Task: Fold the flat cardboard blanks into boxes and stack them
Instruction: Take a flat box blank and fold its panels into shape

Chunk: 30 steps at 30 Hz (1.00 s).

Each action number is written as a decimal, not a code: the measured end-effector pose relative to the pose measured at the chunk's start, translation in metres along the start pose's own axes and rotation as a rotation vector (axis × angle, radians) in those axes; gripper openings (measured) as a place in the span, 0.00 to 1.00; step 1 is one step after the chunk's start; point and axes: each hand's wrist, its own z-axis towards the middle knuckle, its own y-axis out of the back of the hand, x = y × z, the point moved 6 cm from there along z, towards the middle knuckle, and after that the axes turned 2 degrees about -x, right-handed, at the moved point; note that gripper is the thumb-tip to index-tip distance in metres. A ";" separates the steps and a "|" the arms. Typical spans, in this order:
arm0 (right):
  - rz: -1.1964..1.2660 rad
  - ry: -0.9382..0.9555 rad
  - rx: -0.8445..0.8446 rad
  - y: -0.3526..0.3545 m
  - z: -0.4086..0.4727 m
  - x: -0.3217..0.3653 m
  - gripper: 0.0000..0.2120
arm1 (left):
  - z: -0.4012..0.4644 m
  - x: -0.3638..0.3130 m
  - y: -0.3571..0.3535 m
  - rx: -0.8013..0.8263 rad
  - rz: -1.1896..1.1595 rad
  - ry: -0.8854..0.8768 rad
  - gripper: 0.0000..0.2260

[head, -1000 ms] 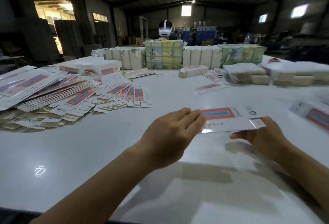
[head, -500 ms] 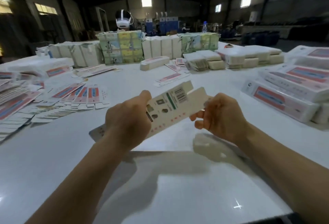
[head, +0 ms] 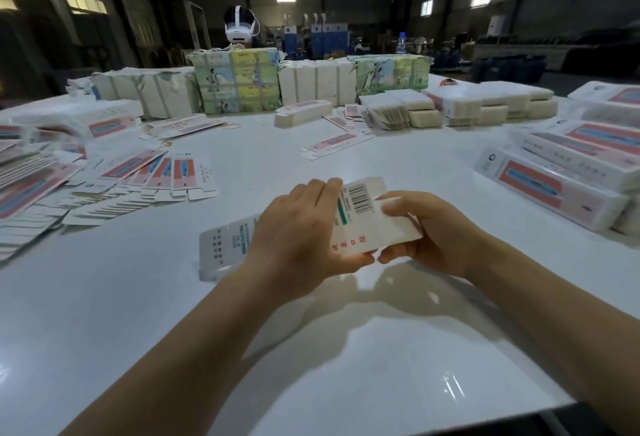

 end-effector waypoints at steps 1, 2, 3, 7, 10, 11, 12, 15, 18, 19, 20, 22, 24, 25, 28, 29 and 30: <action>0.006 -0.011 0.017 -0.001 -0.001 0.000 0.16 | 0.000 -0.002 0.005 -0.042 -0.009 -0.030 0.40; -0.012 -0.017 0.031 -0.001 -0.002 0.001 0.15 | -0.001 -0.004 0.010 -0.074 -0.006 -0.060 0.39; -0.053 -0.023 0.041 -0.002 -0.003 0.000 0.15 | -0.003 -0.006 0.012 -0.085 0.016 -0.090 0.39; -0.244 -0.080 0.106 -0.008 -0.007 -0.006 0.09 | -0.008 -0.016 0.010 -0.011 0.123 -0.190 0.39; -0.320 -0.093 0.028 -0.003 -0.007 -0.010 0.08 | -0.008 -0.022 0.011 0.000 0.150 -0.202 0.32; -0.330 -0.092 -0.019 0.000 -0.005 -0.010 0.08 | -0.008 -0.024 0.011 -0.012 0.172 -0.209 0.28; -0.336 -0.094 -0.052 0.003 -0.005 -0.009 0.09 | -0.007 -0.025 0.012 -0.022 0.193 -0.214 0.25; -0.327 -0.112 -0.061 0.002 -0.005 -0.008 0.13 | -0.007 -0.025 0.010 -0.013 0.187 -0.192 0.23; -0.261 -0.096 -0.049 -0.002 -0.007 -0.003 0.16 | -0.007 -0.024 0.012 -0.028 0.151 -0.154 0.22; -0.208 -0.077 -0.044 -0.002 -0.007 -0.001 0.15 | -0.006 -0.024 0.014 -0.058 0.141 -0.150 0.20; -0.157 -0.052 -0.041 -0.001 -0.006 0.001 0.14 | -0.006 -0.025 0.016 -0.093 0.134 -0.149 0.18; -0.084 -0.045 -0.033 0.000 -0.006 0.003 0.18 | -0.004 -0.030 0.018 -0.146 0.137 -0.160 0.15; -0.002 -0.084 -0.020 0.001 -0.006 0.004 0.21 | -0.003 -0.032 0.016 -0.148 0.163 -0.171 0.16; 0.070 -0.105 -0.018 0.002 -0.006 0.004 0.22 | -0.002 -0.028 0.014 -0.136 0.182 -0.149 0.19; 0.274 -0.072 -0.075 0.011 -0.008 0.012 0.30 | -0.002 -0.007 0.014 -0.113 0.218 -0.040 0.30; 0.287 -0.036 -0.107 0.012 -0.008 0.015 0.29 | -0.003 0.000 0.015 -0.099 0.228 -0.008 0.32; 0.251 0.015 -0.139 0.012 -0.009 0.016 0.27 | -0.005 0.006 0.014 -0.085 0.241 0.029 0.33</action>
